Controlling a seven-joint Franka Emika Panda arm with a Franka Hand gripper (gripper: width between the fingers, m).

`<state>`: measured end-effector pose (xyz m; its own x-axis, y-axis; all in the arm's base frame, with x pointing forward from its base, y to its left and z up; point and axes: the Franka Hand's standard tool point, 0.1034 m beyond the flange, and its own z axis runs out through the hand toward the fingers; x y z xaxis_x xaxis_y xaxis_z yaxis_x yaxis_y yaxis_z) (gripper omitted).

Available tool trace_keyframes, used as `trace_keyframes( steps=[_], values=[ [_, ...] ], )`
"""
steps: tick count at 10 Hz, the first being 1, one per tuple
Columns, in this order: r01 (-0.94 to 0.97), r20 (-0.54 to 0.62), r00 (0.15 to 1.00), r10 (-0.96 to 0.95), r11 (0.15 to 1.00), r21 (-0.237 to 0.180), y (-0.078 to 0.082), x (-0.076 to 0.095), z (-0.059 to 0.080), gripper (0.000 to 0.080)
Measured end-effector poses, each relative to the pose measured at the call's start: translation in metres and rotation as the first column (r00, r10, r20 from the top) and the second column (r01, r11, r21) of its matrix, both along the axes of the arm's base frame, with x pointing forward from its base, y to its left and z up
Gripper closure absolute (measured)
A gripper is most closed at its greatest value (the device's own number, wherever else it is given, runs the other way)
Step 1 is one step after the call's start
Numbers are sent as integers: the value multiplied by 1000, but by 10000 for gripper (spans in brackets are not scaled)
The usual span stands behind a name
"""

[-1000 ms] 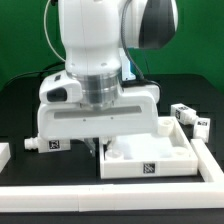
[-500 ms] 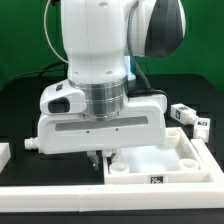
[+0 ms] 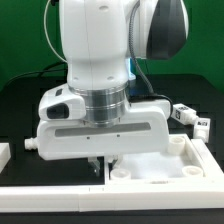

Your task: Assemble one leg

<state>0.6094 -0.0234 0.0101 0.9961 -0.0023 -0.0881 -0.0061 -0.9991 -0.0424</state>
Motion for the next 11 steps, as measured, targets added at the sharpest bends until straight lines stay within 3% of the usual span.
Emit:
trace_keyframes(
  steps=[4, 5, 6, 7, 8, 9, 10, 11],
  values=[
    [31, -11, 999, -31, 1000, -3, 1, 0, 0, 745],
    [31, -11, 999, -31, 1000, -3, 1, 0, 0, 619],
    [31, -11, 999, -31, 1000, -3, 1, 0, 0, 619],
    [27, -10, 1000, -27, 1000, -2, 1, -2, 4, 481],
    [13, -14, 1000, -13, 1000, 2, -2, -9, 13, 334],
    [19, -26, 999, -19, 1000, 4, -2, -18, 24, 334],
    [13, -36, 999, -13, 1000, 10, 2, -24, 39, 192],
    [1, -21, 1000, -1, 1000, 11, 4, -24, 49, 192]
  ],
)
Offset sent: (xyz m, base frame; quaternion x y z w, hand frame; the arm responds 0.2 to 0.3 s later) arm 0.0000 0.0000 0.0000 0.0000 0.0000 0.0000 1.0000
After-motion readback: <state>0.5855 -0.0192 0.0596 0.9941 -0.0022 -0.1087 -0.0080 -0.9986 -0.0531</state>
